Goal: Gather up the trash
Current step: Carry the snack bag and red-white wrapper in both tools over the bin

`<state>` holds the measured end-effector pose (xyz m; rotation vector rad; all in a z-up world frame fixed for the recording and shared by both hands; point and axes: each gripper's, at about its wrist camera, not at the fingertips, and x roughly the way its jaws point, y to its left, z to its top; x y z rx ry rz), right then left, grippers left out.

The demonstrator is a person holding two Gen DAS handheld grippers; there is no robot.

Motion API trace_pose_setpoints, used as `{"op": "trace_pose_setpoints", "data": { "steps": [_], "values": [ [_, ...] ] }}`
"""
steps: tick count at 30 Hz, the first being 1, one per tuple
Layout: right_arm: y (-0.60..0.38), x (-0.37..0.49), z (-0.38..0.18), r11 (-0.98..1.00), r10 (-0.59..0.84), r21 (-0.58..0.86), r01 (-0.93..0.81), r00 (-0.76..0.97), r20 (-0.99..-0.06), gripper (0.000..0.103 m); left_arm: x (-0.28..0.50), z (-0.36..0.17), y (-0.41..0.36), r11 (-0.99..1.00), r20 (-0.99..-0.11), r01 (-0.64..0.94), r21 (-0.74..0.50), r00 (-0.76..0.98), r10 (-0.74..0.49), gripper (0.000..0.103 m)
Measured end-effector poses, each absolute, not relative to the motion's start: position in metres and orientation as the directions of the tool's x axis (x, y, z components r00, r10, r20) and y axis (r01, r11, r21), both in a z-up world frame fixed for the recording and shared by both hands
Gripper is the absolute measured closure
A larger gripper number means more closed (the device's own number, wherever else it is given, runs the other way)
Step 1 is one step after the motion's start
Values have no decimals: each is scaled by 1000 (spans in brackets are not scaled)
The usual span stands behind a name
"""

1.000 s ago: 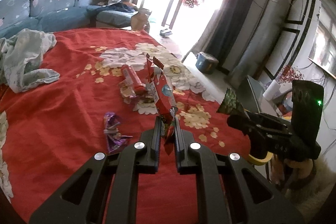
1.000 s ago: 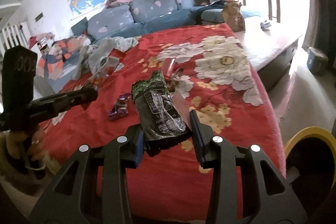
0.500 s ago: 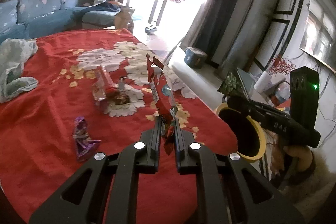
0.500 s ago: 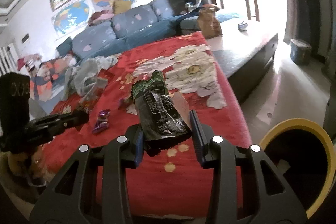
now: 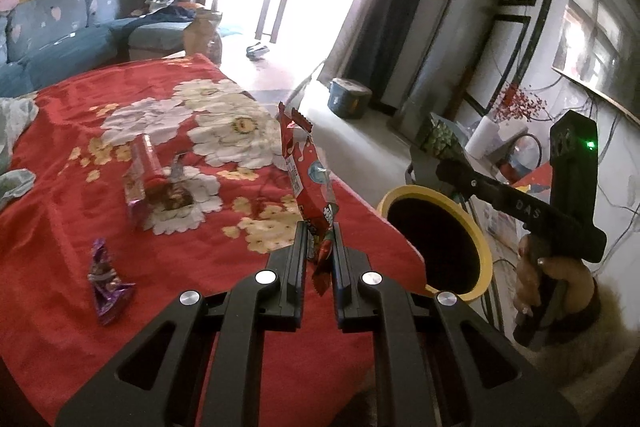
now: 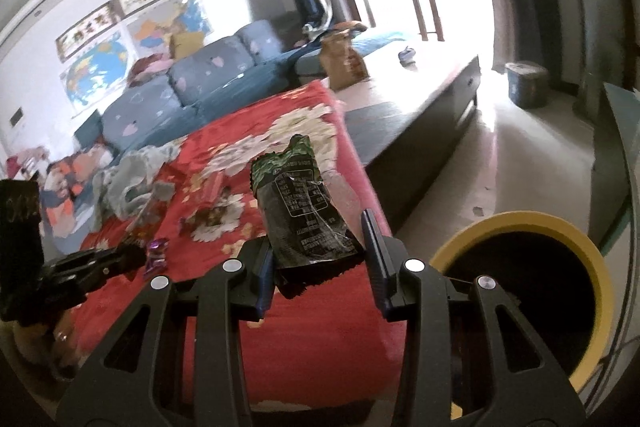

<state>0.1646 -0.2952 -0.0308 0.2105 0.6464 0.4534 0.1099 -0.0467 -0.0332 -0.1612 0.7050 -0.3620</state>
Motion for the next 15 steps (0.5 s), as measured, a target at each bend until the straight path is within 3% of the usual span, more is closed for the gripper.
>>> {"op": "trace_pose_setpoints", "data": {
  "steps": [15],
  "values": [
    [-361, 159, -47, 919, 349, 357, -171, 772, -531, 72, 122, -38, -108, 894, -623, 377, -241, 647, -441, 92]
  ]
}}
